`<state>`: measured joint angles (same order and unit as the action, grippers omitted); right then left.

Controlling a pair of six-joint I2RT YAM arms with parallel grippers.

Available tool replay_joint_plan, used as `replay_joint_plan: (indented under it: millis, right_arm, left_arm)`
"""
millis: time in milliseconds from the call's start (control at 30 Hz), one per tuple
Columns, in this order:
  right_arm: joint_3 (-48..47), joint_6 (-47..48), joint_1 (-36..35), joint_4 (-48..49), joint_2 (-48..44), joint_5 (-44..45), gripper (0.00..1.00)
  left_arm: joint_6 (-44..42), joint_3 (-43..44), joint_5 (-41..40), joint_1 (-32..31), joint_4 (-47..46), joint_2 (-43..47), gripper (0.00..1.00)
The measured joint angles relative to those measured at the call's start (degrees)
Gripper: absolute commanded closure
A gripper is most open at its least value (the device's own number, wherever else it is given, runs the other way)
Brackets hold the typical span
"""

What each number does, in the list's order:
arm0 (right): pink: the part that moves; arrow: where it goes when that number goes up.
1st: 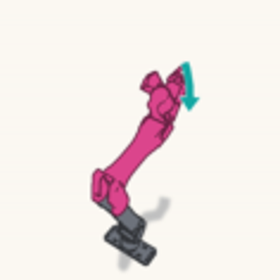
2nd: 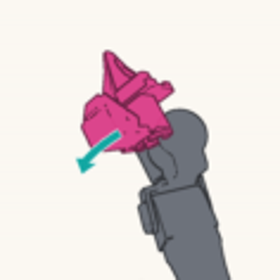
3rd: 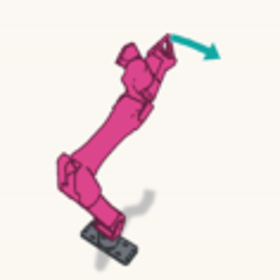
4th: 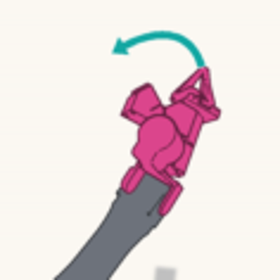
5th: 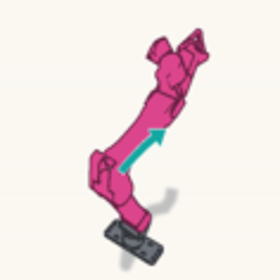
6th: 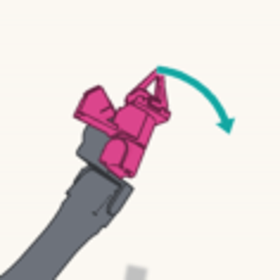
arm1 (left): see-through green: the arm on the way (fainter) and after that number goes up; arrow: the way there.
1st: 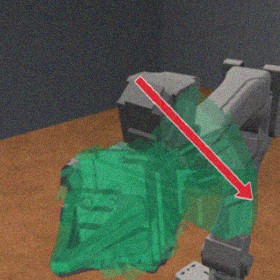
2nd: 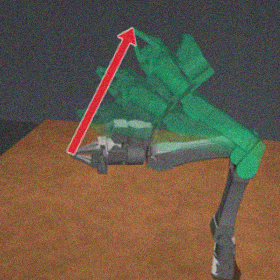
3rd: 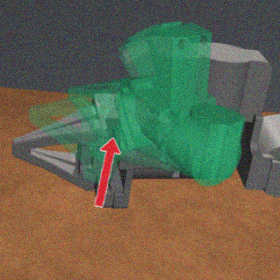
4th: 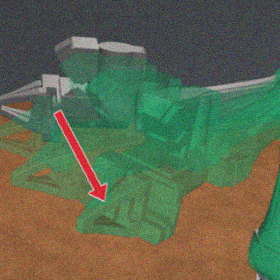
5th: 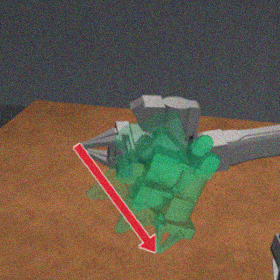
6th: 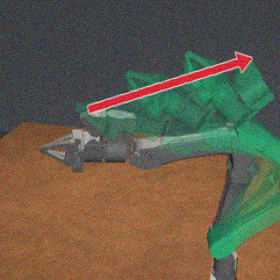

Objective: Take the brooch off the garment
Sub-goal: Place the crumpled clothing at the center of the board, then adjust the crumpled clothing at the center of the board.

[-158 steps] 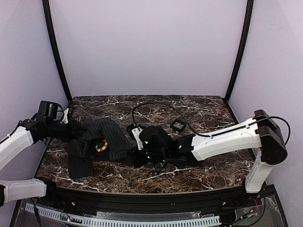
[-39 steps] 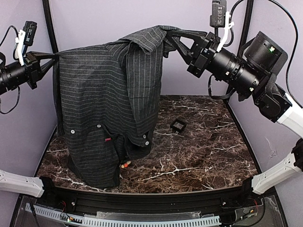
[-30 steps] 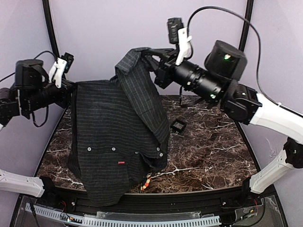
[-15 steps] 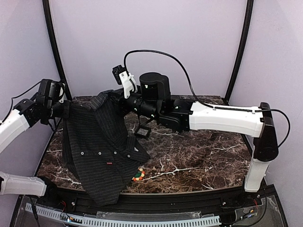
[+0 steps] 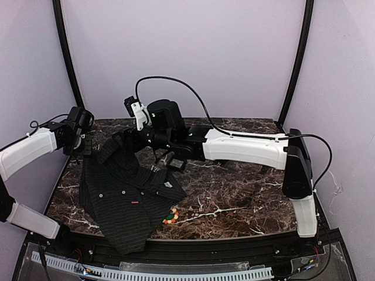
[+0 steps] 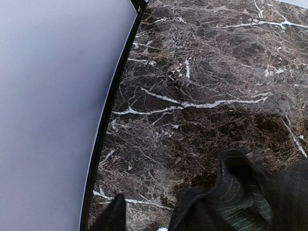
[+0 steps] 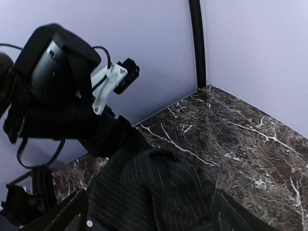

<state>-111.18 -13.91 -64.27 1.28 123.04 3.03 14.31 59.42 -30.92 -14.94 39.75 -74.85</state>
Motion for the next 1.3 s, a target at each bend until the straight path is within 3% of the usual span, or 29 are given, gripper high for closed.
replay_joint_plan:
  millis: [133,333,567,800,1033,1300]
  right_arm:
    - [10.6,-0.7,0.5,-0.7,-8.5,1.6,0.01]
    - [28.6,-2.2,3.0,1.1,-28.7,4.8,0.01]
    - [46.1,-3.8,7.0,2.2,-41.2,3.8,0.01]
    - [57.5,-3.0,7.3,-1.2,-40.8,-3.7,0.08]
    - [59.1,-2.6,6.5,0.3,-35.1,-7.4,0.13]
    - [54.2,-0.3,3.0,1.1,-23.0,-6.9,0.16]
  left_arm:
    - [1.8,0.0,-0.1,0.0,2.1,2.9,0.11]
    - [4.2,0.0,2.7,-1.0,4.2,12.0,0.09]
    - [7.0,0.0,12.3,-15.3,4.7,11.4,0.09]
    - [9.0,-1.0,20.1,-29.7,3.3,7.5,0.09]
    - [11.0,-3.7,23.0,-42.7,0.8,4.1,0.08]
    - [15.7,-8.9,24.5,-44.6,-2.3,3.7,0.08]
